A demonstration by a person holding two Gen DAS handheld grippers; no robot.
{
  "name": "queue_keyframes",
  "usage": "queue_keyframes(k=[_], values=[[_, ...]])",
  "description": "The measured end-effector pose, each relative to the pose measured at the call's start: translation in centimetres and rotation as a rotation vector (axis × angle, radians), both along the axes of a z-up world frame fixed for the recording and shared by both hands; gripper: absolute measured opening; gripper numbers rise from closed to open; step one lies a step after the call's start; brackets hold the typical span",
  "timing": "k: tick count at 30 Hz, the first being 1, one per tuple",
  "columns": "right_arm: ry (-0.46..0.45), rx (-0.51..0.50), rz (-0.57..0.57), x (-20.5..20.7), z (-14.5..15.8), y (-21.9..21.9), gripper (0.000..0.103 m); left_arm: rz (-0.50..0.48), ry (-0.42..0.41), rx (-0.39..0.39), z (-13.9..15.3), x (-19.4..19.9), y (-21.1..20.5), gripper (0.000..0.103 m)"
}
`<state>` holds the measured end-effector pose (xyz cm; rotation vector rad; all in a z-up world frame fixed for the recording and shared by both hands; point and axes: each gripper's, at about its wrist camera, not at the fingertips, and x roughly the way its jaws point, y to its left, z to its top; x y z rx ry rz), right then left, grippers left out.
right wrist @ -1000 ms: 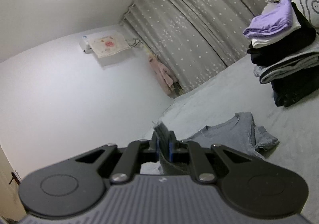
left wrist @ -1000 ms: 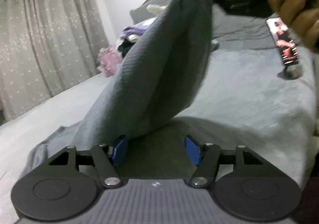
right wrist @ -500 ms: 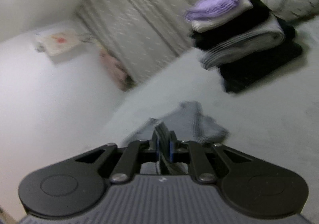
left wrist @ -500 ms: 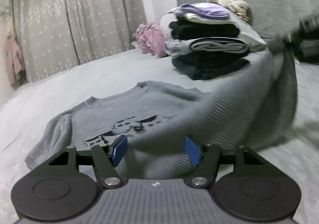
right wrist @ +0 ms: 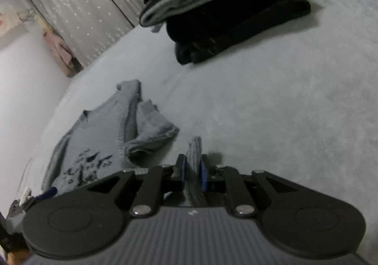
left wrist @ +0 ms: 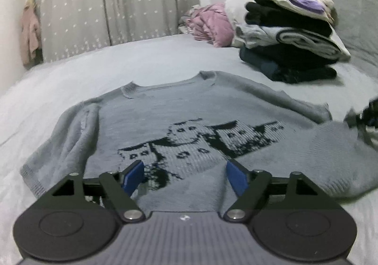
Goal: Fold clothes
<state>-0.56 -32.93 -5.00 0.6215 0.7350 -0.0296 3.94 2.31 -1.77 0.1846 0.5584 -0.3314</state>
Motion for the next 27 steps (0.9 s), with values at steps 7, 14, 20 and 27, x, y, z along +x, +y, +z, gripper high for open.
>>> queue_keyframes(k=[7, 14, 20, 27], values=[[0.007, -0.025, 0.005, -0.2, 0.5, 0.5, 0.015, -0.126, -0.119, 0.031, 2.5, -3.8, -2.4, 0.076], [0.012, -0.036, 0.000, -0.2, 0.8, 1.0, 0.021, -0.349, -0.160, 0.156, 1.6, -8.5, -9.3, 0.076], [0.012, -0.023, 0.001, -0.7, 0.8, 0.6, 0.021, -0.358, -0.132, 0.287, -0.9, -8.7, -13.0, 0.055], [0.010, -0.036, 0.018, -1.2, 0.8, 0.2, 0.020, -0.253, -0.028, 0.347, -1.1, -7.4, -12.4, 0.047]])
